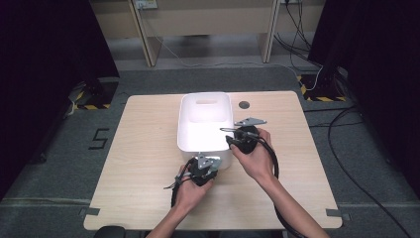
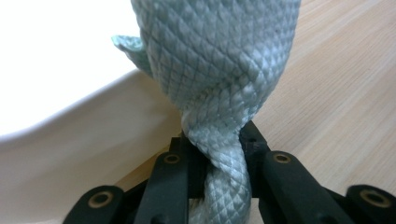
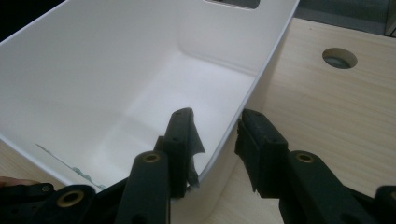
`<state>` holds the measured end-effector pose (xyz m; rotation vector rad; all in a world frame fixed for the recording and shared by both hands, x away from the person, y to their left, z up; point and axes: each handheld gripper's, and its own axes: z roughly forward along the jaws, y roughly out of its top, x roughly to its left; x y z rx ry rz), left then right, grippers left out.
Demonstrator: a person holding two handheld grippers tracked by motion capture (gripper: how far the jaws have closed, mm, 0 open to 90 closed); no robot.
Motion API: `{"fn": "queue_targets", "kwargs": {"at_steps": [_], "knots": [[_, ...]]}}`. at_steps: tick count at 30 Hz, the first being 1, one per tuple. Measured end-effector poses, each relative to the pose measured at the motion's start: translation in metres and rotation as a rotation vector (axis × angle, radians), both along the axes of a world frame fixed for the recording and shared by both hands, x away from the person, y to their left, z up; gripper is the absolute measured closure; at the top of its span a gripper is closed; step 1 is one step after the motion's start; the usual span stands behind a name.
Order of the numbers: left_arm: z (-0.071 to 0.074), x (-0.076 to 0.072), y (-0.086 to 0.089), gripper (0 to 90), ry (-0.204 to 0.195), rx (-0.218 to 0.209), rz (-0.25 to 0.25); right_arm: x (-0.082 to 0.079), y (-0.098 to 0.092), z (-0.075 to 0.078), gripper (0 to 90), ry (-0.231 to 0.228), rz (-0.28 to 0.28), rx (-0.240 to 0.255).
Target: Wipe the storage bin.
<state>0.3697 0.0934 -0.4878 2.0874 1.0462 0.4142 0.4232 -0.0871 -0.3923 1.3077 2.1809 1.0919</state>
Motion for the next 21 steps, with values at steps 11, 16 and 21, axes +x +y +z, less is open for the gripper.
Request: {"fn": "queue_targets", "kwargs": {"at_steps": [11, 16, 21], "knots": [[0.013, -0.001, -0.003, 77.0, -0.019, -0.019, -0.011, 0.000, 0.000, 0.000, 65.1, 0.000, -0.001, 0.000], [0.018, -0.002, -0.004, 77.0, -0.024, -0.017, -0.018, 0.000, 0.000, 0.000, 64.9, 0.000, 0.000, 0.001], [0.020, -0.001, -0.004, 77.0, -0.023, -0.023, -0.022, 0.000, 0.000, 0.000, 64.8, -0.001, -0.001, -0.001]]}}
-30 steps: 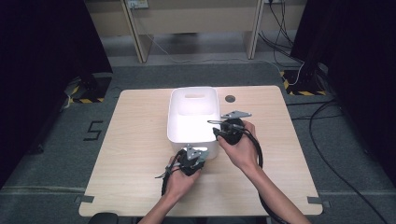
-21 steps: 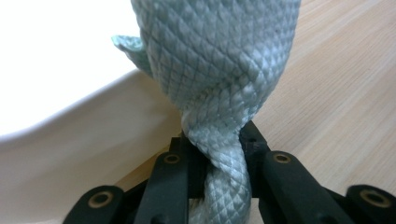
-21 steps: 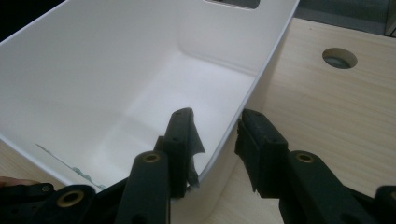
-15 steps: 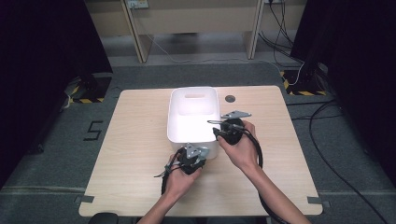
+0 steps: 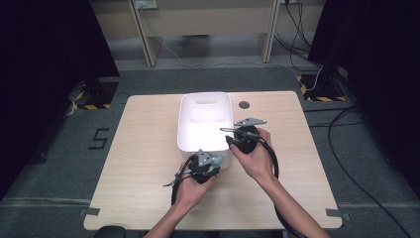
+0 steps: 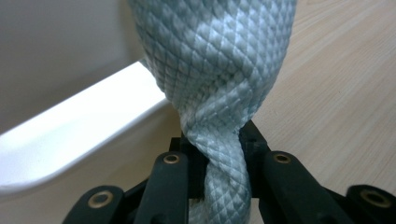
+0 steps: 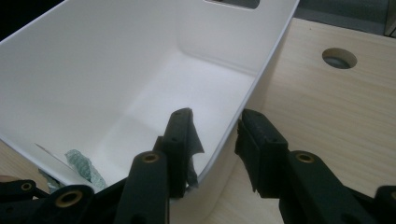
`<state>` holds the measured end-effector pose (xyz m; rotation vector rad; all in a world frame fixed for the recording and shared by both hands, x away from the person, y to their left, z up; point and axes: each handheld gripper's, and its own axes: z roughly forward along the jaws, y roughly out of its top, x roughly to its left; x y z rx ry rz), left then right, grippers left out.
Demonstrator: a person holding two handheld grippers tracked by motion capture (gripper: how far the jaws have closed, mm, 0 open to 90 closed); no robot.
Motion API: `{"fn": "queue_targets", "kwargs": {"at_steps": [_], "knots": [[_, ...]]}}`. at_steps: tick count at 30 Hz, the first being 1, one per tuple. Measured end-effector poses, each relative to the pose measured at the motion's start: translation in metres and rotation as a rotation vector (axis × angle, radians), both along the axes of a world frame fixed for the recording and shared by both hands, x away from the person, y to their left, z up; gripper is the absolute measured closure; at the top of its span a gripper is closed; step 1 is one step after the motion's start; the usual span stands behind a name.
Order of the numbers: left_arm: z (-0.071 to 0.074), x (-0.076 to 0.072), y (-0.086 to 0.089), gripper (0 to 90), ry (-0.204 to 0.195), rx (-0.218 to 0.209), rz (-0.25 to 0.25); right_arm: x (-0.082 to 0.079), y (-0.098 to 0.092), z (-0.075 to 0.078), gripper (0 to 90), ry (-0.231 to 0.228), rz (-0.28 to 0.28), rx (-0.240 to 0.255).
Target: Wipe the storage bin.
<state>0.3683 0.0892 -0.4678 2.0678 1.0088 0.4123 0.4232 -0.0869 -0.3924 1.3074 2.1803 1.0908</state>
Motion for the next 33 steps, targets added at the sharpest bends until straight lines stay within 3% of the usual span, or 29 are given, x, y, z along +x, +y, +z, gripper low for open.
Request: {"fn": "queue_targets", "kwargs": {"at_steps": [33], "knots": [[0.022, -0.007, -0.006, 77.1, -0.042, -0.032, -0.031, 0.000, 0.000, 0.000, 64.6, 0.002, 0.001, 0.000]]}}
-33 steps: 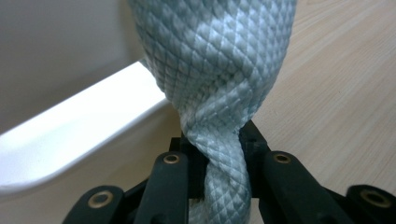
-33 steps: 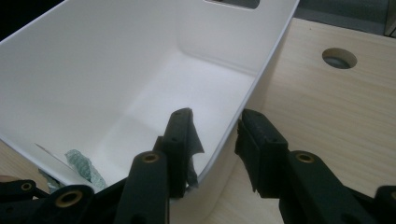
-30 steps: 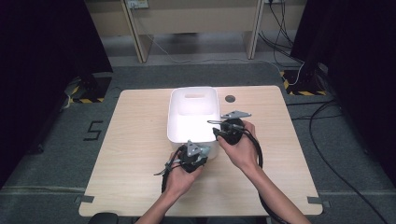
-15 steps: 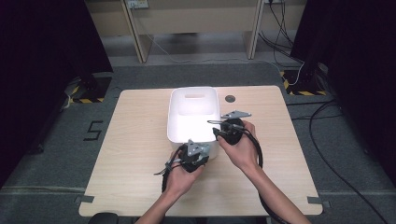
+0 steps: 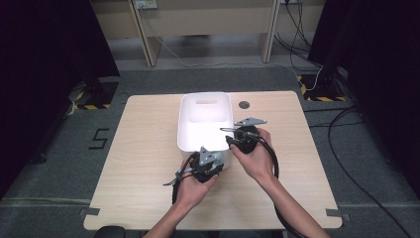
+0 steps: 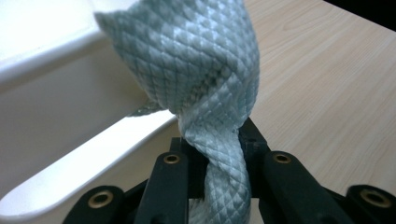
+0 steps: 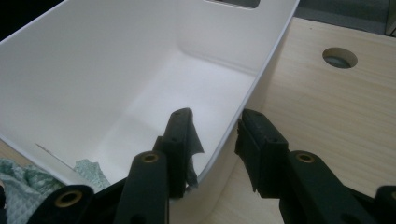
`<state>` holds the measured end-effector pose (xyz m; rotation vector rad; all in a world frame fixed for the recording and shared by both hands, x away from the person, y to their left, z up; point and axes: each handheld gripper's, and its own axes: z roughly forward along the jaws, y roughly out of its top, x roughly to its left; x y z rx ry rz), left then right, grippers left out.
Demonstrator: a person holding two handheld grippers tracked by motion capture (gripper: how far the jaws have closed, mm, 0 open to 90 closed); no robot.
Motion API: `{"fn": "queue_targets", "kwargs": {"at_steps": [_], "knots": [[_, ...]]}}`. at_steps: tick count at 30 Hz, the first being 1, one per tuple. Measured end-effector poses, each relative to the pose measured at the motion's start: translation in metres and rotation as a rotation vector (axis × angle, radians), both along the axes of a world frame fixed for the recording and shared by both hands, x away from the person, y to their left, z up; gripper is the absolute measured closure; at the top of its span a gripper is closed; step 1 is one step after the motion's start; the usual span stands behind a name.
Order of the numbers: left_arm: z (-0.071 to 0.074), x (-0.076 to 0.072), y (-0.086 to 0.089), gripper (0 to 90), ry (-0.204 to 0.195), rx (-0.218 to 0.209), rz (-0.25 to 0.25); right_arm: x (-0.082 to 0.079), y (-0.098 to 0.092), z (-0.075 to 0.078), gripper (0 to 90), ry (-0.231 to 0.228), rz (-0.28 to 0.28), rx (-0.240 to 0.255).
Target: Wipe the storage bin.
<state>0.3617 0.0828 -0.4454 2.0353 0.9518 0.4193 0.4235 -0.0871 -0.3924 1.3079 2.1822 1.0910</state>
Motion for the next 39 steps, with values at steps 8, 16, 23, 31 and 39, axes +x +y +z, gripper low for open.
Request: {"fn": "queue_targets", "kwargs": {"at_steps": [8, 16, 23, 31, 39], "knots": [[0.003, -0.001, -0.001, 77.0, -0.007, -0.006, -0.003, 0.000, 0.000, 0.000, 64.6, 0.000, 0.000, 0.001], [0.003, 0.000, -0.005, 77.0, -0.011, 0.005, -0.010, 0.000, 0.000, 0.000, 64.6, 0.000, -0.001, 0.000], [0.002, 0.001, -0.008, 77.0, -0.008, 0.008, -0.016, 0.000, 0.000, 0.000, 64.6, -0.001, 0.001, 0.001], [-0.002, 0.003, -0.010, 77.0, -0.005, 0.015, -0.019, 0.000, 0.000, 0.000, 64.5, -0.001, 0.001, 0.003], [-0.009, 0.005, -0.014, 76.9, -0.002, 0.021, -0.018, 0.000, 0.000, 0.000, 64.5, 0.000, 0.002, 0.003]]}}
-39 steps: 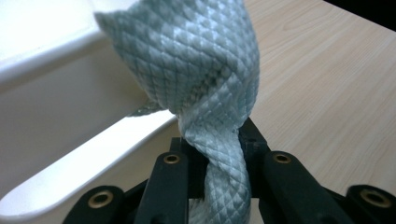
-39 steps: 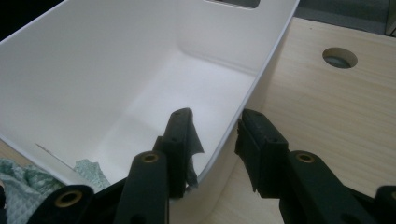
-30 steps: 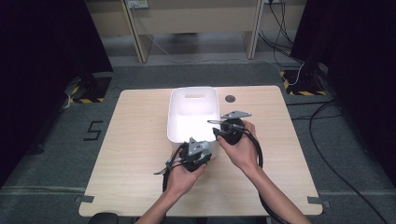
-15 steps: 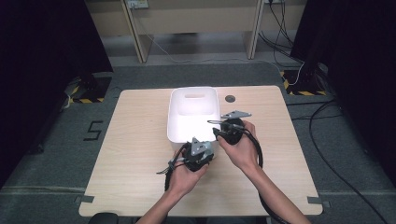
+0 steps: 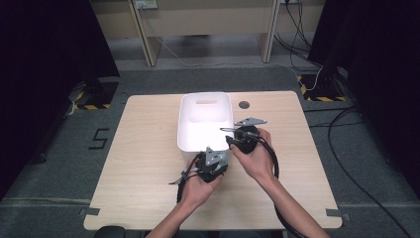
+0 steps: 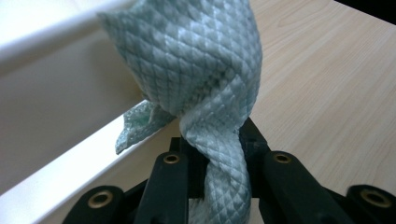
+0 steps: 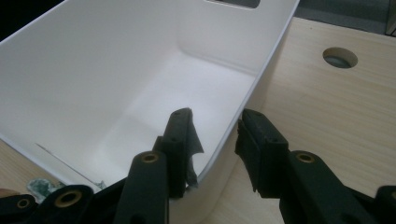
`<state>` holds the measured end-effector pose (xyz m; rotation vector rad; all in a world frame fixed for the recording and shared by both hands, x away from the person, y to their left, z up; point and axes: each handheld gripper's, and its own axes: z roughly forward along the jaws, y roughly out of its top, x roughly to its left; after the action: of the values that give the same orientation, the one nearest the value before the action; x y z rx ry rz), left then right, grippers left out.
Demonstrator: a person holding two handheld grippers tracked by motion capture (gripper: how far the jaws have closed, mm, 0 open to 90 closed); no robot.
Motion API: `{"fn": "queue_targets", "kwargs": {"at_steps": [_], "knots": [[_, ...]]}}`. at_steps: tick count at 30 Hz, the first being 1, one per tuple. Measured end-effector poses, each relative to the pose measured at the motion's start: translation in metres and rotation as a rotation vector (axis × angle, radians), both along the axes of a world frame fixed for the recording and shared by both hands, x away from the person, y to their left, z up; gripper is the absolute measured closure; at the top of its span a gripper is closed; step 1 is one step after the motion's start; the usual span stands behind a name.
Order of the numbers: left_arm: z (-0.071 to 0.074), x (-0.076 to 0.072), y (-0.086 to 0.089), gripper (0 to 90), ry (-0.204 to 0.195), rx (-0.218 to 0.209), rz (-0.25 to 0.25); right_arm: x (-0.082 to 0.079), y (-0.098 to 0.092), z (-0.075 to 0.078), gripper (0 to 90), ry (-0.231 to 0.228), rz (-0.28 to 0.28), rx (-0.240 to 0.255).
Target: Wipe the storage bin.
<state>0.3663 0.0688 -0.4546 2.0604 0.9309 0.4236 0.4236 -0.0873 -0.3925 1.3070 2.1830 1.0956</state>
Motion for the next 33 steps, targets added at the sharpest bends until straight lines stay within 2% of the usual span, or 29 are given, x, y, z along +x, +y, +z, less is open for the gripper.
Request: {"fn": "queue_targets", "kwargs": {"at_steps": [33], "knots": [[-0.027, 0.004, -0.004, 76.9, 0.013, 0.060, -0.013, 0.000, 0.000, 0.000, 64.5, 0.001, 0.001, 0.001]]}}
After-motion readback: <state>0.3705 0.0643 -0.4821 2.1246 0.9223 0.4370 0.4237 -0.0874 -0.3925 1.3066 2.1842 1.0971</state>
